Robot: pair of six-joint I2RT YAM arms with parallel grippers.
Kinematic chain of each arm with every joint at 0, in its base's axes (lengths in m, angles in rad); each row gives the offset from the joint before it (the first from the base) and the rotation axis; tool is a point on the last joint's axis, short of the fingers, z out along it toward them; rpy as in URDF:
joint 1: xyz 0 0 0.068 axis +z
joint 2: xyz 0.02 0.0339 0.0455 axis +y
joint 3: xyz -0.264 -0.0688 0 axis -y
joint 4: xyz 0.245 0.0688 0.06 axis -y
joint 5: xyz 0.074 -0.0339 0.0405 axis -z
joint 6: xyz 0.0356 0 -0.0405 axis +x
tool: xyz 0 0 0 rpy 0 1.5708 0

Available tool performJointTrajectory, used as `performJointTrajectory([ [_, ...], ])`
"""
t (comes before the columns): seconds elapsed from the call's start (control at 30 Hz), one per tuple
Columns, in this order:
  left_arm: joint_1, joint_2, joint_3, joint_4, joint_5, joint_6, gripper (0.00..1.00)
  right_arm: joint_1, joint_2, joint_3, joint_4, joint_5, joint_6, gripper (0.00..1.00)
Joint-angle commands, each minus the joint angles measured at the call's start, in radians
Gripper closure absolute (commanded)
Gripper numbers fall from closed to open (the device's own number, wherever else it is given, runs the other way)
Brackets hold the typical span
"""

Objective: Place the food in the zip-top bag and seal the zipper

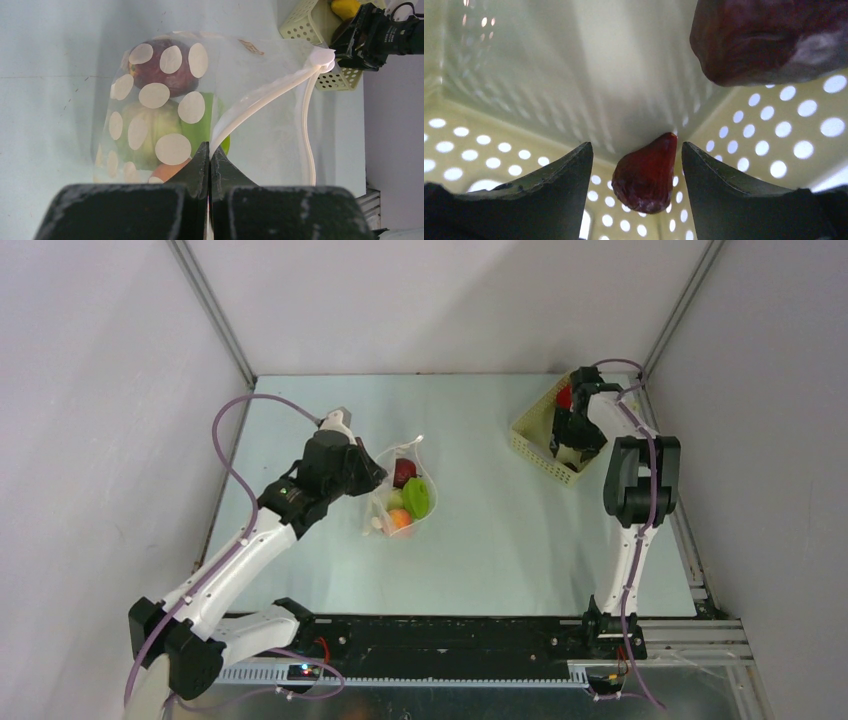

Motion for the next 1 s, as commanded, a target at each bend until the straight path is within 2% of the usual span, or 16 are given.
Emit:
performJointTrajectory([
  [0.0,-0.004,-0.006,-0.008,0.029,0.007,0.016,1.00,-0.025,0.024,-0.019,0.067,0.012,0.036,0.30],
  [0.33,-0.005,-0.011,-0.005,0.021,0.003,0.021,1.00,-0.037,0.075,-0.042,0.113,-0.036,0.059,0.31],
  [0.5,-0.004,-0.005,-0.002,0.024,0.005,0.023,1.00,-0.037,0.051,-0.042,0.095,-0.135,0.016,0.33],
  [0.73,-0.004,0.006,-0.003,0.031,0.012,0.030,1.00,-0.041,0.034,0.036,-0.097,-0.220,-0.197,0.34],
  [0.97,-0.003,0.016,0.006,0.029,0.000,0.043,1.00,-0.045,0.045,0.100,-0.202,-0.127,-0.276,0.33],
])
